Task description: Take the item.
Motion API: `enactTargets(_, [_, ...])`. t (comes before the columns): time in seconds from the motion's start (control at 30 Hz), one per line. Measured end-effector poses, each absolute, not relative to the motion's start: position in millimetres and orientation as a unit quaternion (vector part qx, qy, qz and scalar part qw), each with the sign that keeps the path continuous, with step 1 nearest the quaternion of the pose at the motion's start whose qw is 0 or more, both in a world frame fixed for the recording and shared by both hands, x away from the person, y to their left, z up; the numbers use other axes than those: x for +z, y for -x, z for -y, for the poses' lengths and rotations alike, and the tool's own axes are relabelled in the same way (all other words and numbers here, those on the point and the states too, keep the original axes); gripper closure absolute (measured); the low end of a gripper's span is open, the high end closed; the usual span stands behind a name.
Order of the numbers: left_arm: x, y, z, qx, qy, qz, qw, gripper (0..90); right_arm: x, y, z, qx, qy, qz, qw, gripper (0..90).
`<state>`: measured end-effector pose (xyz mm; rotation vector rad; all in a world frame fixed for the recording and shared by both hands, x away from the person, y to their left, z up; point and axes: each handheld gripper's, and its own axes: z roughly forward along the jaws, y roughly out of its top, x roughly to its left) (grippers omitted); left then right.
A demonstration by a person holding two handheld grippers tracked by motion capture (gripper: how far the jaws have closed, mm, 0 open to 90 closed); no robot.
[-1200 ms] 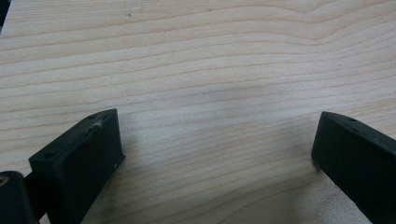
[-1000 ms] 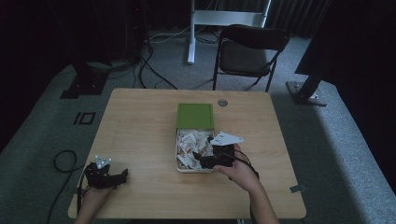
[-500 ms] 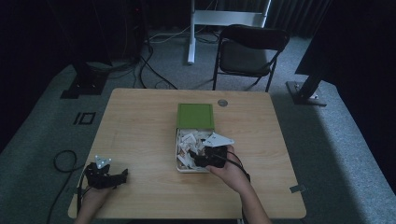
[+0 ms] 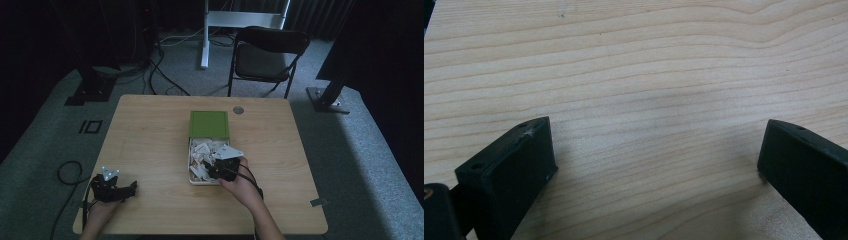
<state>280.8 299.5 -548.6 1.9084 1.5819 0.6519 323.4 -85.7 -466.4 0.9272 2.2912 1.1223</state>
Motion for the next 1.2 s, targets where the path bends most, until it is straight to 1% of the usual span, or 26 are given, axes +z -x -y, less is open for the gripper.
enactTargets(0.37, [-548.7, -280.8, -299.5, 0.244, -0.713, -0.592, 0.285, 2.7, -467.3, -325.5, 83.9, 0.379, -0.316, -0.845, 0.206, 63.1])
enactTargets(0.5, [-548.7, -280.8, -299.5, 0.244, -0.714, -0.592, 0.285, 2.7, -467.8, -326.9, 85.3, 0.375, -0.315, -0.850, 0.196, 70.1])
enactTargets(0.6, [-548.7, -280.8, -299.5, 0.244, -0.714, -0.592, 0.285, 2.7, -468.3, -328.0, 86.6, 0.375, -0.316, -0.851, 0.188, 72.0])
enactTargets(0.77, [-548.6, -280.8, -299.5, 0.244, -0.714, -0.592, 0.285, 2.7, -467.2, -329.0, 88.8, 0.379, -0.321, -0.847, 0.187, 78.5])
enactTargets(0.87, [-548.7, -280.8, -299.5, 0.244, -0.714, -0.592, 0.285, 2.7, -463.6, -327.5, 91.0, 0.387, -0.319, -0.845, 0.188, 80.4])
enactTargets(1.03, [-548.7, -280.8, -299.4, 0.244, -0.713, -0.592, 0.286, 2.7, -456.7, -325.8, 93.1, 0.399, -0.320, -0.837, 0.193, 80.9])
enactTargets(1.2, [-548.6, -280.8, -299.5, 0.243, -0.714, -0.592, 0.285, 2.7, -447.5, -325.7, 96.2, 0.427, -0.323, -0.824, 0.184, 81.2])
